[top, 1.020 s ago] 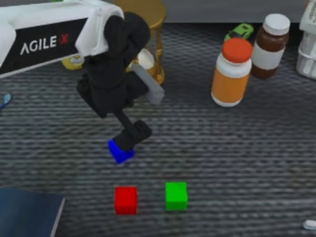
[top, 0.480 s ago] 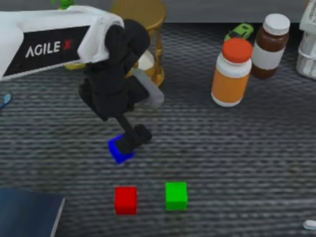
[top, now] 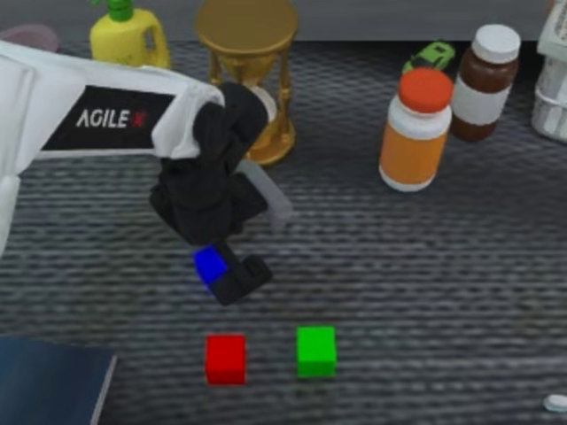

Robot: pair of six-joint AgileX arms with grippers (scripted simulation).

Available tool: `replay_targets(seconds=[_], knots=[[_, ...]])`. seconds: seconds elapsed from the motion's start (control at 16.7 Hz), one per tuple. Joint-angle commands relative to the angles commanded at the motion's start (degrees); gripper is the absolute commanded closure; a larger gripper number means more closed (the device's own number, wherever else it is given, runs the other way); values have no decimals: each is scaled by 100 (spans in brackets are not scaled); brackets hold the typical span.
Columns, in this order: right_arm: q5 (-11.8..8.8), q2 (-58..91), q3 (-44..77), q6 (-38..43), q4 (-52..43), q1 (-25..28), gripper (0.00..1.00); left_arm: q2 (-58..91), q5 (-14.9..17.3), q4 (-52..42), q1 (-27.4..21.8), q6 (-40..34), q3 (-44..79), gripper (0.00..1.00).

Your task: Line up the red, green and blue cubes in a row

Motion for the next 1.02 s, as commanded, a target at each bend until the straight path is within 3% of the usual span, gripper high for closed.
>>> replay_targets(seconds=[0.18,0.96,1.02], knots=[[0,0,0,0,0,0,0,0,0,0,0,0,0,0],[0,0,0,0,0,0,0,0,0,0,0,0,0,98],[0,0,0,0,0,0,0,0,0,0,0,0,0,100]])
